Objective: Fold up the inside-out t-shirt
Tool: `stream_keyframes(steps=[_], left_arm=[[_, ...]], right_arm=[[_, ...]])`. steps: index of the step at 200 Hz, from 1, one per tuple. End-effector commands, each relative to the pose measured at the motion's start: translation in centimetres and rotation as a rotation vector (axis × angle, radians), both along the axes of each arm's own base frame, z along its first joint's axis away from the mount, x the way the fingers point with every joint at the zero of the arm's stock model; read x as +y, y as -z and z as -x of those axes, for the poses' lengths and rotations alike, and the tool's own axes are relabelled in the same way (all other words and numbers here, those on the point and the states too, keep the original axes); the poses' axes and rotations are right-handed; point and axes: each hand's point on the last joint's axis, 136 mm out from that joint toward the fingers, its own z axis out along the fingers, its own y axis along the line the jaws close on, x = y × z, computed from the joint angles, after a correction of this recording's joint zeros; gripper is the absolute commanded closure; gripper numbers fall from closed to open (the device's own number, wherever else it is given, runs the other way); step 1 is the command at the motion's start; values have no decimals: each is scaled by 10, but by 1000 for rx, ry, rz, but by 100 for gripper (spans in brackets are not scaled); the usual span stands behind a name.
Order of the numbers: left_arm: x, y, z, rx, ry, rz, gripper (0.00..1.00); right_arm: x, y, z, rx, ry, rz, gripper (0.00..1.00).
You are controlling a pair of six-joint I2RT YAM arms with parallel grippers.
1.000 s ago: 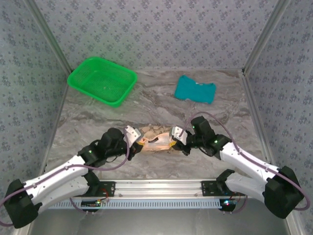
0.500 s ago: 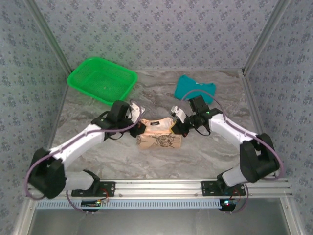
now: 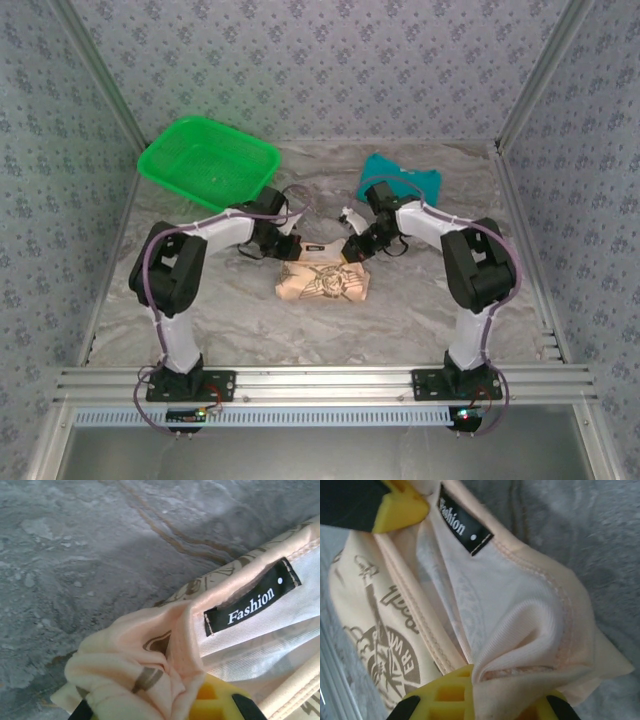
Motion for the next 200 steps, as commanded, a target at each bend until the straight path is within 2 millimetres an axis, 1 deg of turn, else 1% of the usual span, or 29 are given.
stream_keyframes(steps=[1, 10, 21, 28, 31, 36, 40, 49, 58, 66, 77, 84, 87, 94, 101, 103, 110, 114, 116, 121, 128, 133, 145, 154, 161, 171, 180, 187, 200], left_arm=[[20, 14, -9, 30, -106, -110, 73], [21, 13, -8, 42, -113, -117, 67], [25, 2, -12, 21, -129, -127, 59], [28, -10, -16, -5, -139, -133, 51], [30, -16, -18, -22, -147, -135, 45], [33, -28, -22, -51, -159, -137, 36], [34, -39, -25, -76, -164, -131, 32], [37, -63, -30, -126, -174, -108, 32], [41, -88, -35, -175, -193, -89, 32], [43, -108, -36, -209, -207, -74, 32], [41, -128, -32, -226, -218, -39, 33], [38, -134, -27, -221, -226, -11, 34], [38, -132, -20, -194, -229, -14, 36], [32, -132, -12, -169, -227, 16, 38], [22, -129, 2, -137, -204, 45, 40], [17, -130, 1, -145, -198, 62, 40], [4, -126, 11, -140, -176, 88, 40], [-3, -124, 17, -132, -164, 107, 39], [-8, -122, 20, -126, -157, 121, 39], [-15, -118, 27, -106, -151, 154, 39], [-22, -114, 28, -97, -171, 191, 42], [-25, -111, 29, -99, -186, 202, 43], [-22, -99, 26, -126, -217, 174, 49], [-15, -87, 26, -146, -237, 122, 54], [-9, -77, 27, -156, -255, 93, 56], [-3, -63, 27, -175, -274, 72, 58], [2, -51, 28, -192, -280, 57, 58], [7, -42, 32, -194, -281, 35, 58], [10, -29, 39, -217, -245, 14, 58]], right_arm=[[-15, 24, -4, 100, 102, 115, 97], [-16, 28, -4, 117, 122, 128, 93], [-18, 28, -5, 109, 150, 127, 81], [-18, 26, -3, 102, 163, 125, 73], [-17, 23, -8, 81, 172, 110, 71], [-15, 18, -8, 72, 178, 93, 70], [-14, 12, -8, 65, 179, 77, 69], [-12, -1, -11, 46, 187, 55, 64], [-9, -16, -13, 15, 191, 40, 57], [-10, -30, -17, -26, 205, 44, 55], [-15, -47, -24, -91, 247, 68, 54], [-21, -56, -29, -135, 288, 99, 53], [-24, -59, -30, -150, 306, 111, 53], [-26, -67, -30, -187, 331, 131, 52], [-28, -72, -30, -223, 362, 150, 52], [-28, -74, -30, -232, 372, 151, 52], [-26, -77, -26, -257, 393, 158, 53], [-21, -83, -26, -278, 402, 140, 55], [-21, -77, -20, -272, 403, 147, 56], [-19, -77, -18, -290, 436, 143, 59], [-20, -82, -21, -342, 524, 146, 66], [-19, -87, -22, -362, 593, 135, 68], [-15, -98, -29, -405, 702, 85, 70], [-7, -100, -32, -441, 723, 43, 70], [2, -99, -33, -457, 722, -6, 71], [17, -94, -34, -467, 712, -79, 77], [31, -84, -32, -491, 663, -107, 82], [35, -74, -30, -507, 647, -94, 85], [42, -58, -24, -536, 618, -76, 89]])
